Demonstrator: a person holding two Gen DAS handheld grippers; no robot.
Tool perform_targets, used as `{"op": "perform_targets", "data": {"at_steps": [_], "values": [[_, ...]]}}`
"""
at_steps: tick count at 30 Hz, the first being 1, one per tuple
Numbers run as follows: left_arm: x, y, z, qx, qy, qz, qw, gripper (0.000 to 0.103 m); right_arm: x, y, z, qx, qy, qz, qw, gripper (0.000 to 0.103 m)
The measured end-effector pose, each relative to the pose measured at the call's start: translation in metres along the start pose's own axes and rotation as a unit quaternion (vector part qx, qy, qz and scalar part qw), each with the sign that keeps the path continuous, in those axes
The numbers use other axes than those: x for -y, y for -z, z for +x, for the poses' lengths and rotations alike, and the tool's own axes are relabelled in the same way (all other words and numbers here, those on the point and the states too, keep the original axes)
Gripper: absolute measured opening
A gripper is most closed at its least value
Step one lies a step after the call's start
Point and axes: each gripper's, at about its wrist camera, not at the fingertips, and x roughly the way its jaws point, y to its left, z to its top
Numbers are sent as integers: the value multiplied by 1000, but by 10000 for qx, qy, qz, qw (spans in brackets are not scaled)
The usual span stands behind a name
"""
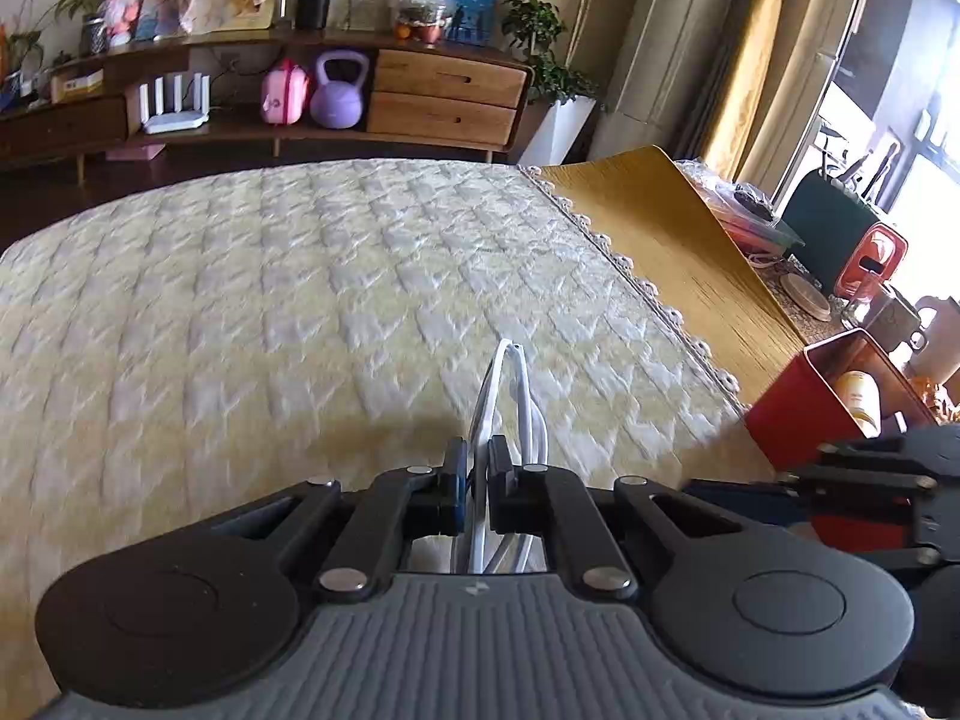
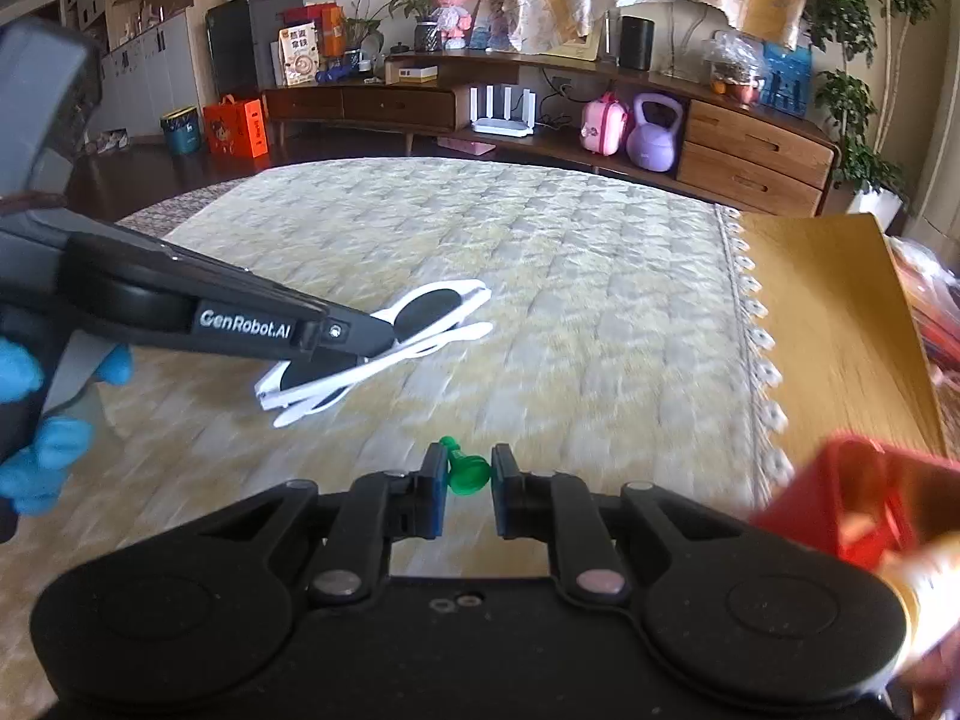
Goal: Organize rigid objects
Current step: 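Carry the sunglasses and green pushpin together over the red box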
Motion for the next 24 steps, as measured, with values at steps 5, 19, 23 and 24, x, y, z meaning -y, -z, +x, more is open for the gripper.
{"op": "perform_targets", "data": {"at_steps": [5,19,23,24], "values": [[12,16,-24,-67,67,-15,10000,6,-3,13,-36,10,48,99,9999,14],[94,27,-97,67,418,385,9984,6,16,35,-132,385,400,597,9967,14],[118,27,-107,130,487,481,9976,6,26,39,-156,513,544,693,9948,14],[122,26,-108,140,494,509,9974,6,29,40,-161,541,577,723,9942,14]]}}
